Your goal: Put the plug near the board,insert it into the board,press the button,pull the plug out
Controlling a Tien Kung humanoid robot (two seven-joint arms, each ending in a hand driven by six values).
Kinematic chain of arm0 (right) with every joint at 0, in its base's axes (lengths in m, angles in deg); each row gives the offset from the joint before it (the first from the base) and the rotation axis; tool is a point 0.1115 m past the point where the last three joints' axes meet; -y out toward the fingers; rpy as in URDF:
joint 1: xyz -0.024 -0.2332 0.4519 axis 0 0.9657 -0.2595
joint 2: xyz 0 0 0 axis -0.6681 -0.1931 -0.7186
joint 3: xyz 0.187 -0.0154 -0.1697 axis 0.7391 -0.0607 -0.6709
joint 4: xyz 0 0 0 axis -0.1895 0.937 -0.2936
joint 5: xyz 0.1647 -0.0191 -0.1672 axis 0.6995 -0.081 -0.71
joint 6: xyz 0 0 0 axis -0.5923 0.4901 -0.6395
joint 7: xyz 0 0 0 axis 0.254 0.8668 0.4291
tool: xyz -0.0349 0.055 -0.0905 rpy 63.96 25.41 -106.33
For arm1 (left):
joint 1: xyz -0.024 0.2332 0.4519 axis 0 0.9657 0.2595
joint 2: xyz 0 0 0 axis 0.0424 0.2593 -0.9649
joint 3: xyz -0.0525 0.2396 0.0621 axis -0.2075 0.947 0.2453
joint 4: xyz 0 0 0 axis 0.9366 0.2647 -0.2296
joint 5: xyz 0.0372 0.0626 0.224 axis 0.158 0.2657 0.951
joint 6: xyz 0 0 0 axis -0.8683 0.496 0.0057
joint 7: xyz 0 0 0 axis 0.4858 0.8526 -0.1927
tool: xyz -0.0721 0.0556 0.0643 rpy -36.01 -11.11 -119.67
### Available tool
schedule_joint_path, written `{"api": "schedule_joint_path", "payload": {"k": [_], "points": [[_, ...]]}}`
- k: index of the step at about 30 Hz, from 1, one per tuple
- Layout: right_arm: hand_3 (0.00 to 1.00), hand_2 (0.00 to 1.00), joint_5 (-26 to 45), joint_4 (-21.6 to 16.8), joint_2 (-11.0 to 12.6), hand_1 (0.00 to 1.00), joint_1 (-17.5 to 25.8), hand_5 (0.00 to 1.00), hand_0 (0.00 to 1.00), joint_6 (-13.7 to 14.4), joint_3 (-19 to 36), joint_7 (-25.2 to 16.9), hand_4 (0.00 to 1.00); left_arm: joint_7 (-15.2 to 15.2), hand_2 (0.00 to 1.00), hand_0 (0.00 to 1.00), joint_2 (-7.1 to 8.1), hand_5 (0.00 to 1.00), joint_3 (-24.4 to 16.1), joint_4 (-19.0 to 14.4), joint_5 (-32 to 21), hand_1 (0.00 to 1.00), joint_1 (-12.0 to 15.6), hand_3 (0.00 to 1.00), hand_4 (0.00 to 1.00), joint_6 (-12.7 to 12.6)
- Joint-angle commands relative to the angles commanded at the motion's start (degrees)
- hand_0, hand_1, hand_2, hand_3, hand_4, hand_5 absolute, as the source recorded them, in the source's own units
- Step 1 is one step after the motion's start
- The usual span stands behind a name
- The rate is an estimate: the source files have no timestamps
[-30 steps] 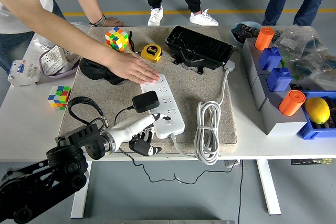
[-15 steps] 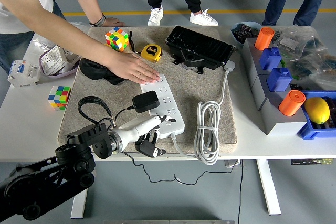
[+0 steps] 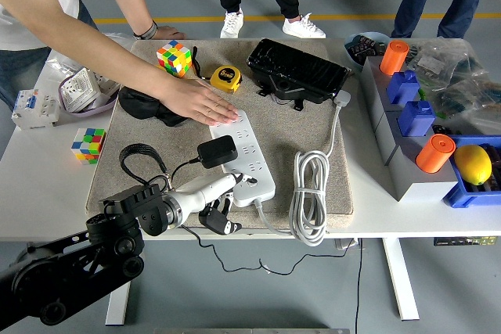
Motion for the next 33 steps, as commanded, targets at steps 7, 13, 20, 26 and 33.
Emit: {"api": "schedule_joint_path", "payload": {"k": [7,13,20,26,33], "points": [[0.543,0.562,-0.07,-0.02,-0.07,0.609,-0.03,0.219,0.607,0.01,0.07,0.00,0.723,-0.55,0.194,0.054,0.54,0.002,-0.38,-0.24,0.67,0.119,0.28,0.924,0.781,0.47],[0.543,0.562,-0.08,0.01,-0.12,0.609,0.10,0.219,0.607,0.02,0.11,-0.01,0.721,-1.23,0.192,0.054,1.00,0.002,-0.40,-0.70,0.43,0.118,0.45,0.916,0.787,1.58],[0.542,0.561,-0.11,-0.03,-0.22,0.609,-0.03,0.220,0.610,0.00,0.25,-0.04,0.722,-1.30,0.192,0.054,0.86,0.002,-0.04,-0.96,0.11,0.117,0.38,0.910,0.784,2.03],[0.542,0.562,-0.05,0.03,-0.21,0.610,0.06,0.220,0.608,0.03,0.26,-0.05,0.722,-1.13,0.193,0.054,0.73,0.002,-0.04,-1.08,-0.04,0.117,0.20,0.912,0.784,1.97],[0.543,0.562,-0.07,0.01,-0.25,0.609,0.01,0.220,0.609,0.01,0.24,-0.04,0.722,-1.13,0.192,0.054,0.39,0.002,0.00,-0.79,-0.13,0.116,0.09,0.911,0.786,1.88]]}}
